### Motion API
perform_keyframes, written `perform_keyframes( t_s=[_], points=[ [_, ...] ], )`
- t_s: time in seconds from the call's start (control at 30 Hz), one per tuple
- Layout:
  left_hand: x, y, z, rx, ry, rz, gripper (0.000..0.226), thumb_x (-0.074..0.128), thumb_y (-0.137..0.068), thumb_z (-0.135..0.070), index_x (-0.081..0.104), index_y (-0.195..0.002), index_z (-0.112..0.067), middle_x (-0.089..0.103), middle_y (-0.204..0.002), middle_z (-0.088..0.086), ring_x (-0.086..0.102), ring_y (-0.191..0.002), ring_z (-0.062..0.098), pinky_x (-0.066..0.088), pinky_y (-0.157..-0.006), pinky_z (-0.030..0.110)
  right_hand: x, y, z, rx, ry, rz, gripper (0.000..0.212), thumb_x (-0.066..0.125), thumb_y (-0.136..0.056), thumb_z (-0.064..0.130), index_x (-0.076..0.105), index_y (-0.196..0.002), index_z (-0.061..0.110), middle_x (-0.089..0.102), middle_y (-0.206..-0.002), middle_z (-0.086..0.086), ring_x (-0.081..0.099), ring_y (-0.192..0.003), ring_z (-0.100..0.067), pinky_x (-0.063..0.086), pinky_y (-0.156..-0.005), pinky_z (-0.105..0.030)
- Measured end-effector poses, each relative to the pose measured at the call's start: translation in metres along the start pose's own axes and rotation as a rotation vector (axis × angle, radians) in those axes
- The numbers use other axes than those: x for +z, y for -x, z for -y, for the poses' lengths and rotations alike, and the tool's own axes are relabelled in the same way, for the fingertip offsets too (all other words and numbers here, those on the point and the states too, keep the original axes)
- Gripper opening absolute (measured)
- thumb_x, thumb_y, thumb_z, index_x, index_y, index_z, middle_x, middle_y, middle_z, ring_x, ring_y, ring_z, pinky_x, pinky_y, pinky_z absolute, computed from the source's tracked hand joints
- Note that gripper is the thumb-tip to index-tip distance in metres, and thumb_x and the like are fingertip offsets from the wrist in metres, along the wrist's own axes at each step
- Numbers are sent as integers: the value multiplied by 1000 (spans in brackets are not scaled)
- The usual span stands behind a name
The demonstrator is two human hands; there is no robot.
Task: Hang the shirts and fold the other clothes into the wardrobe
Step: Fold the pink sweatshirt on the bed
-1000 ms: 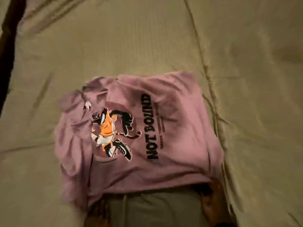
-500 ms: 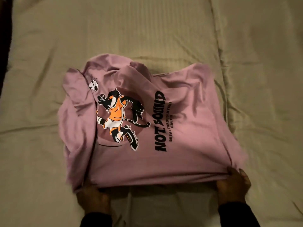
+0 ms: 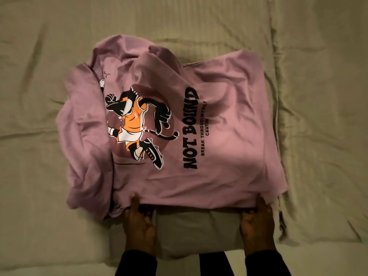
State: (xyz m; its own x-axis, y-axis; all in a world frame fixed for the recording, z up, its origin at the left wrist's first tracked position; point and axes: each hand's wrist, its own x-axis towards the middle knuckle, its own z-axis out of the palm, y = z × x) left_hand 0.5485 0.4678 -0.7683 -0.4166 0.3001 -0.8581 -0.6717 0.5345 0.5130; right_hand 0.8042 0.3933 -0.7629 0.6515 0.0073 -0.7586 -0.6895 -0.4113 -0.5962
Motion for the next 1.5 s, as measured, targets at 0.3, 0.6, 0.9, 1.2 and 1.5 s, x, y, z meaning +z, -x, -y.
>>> perform_keyframes(
  t_s=[0.3,0.6,0.9,1.2,1.5],
  points=[
    [-33,13,16,309,-383,-371,21,66,-89,-29,59,-98,-11,67,-84,12,63,-64,21,52,-65,42,-8,2,-12,-200,384,-343,46,72,-75,23,59,-111,-1,57,-114,-23,56,-102,-34,45,-86,-47],
    [67,27,16,7,-351,209,17,49,-104,-20,61,-98,-10,70,-85,10,68,-78,23,57,-68,31,36,10,-2,-424,428,-214,15,63,-84,3,63,-95,13,65,-97,-13,60,-89,-30,45,-82,-37],
    [104,23,-12,402,-533,425,14,49,-105,-20,58,-106,-9,67,-83,5,64,-69,12,53,-61,27,75,27,24,-271,215,223,12,59,-99,15,68,-101,7,66,-77,-10,57,-64,-19,45,-51,-26],
    [298,-35,-136,1668,-1016,420,34,49,-92,3,61,-123,-5,62,-118,13,56,-109,25,36,-91,18,249,23,135,-807,523,641,16,51,-101,16,65,-108,20,69,-95,4,66,-77,-4,51,-62,-15],
    [327,-105,-179,1375,-1629,353,21,56,-95,-13,60,-115,-11,66,-109,20,63,-96,38,45,-72,38,380,57,114,-1212,679,785,21,55,-94,0,73,-103,6,72,-105,-10,63,-94,-18,47,-80,-17]
  ],
)
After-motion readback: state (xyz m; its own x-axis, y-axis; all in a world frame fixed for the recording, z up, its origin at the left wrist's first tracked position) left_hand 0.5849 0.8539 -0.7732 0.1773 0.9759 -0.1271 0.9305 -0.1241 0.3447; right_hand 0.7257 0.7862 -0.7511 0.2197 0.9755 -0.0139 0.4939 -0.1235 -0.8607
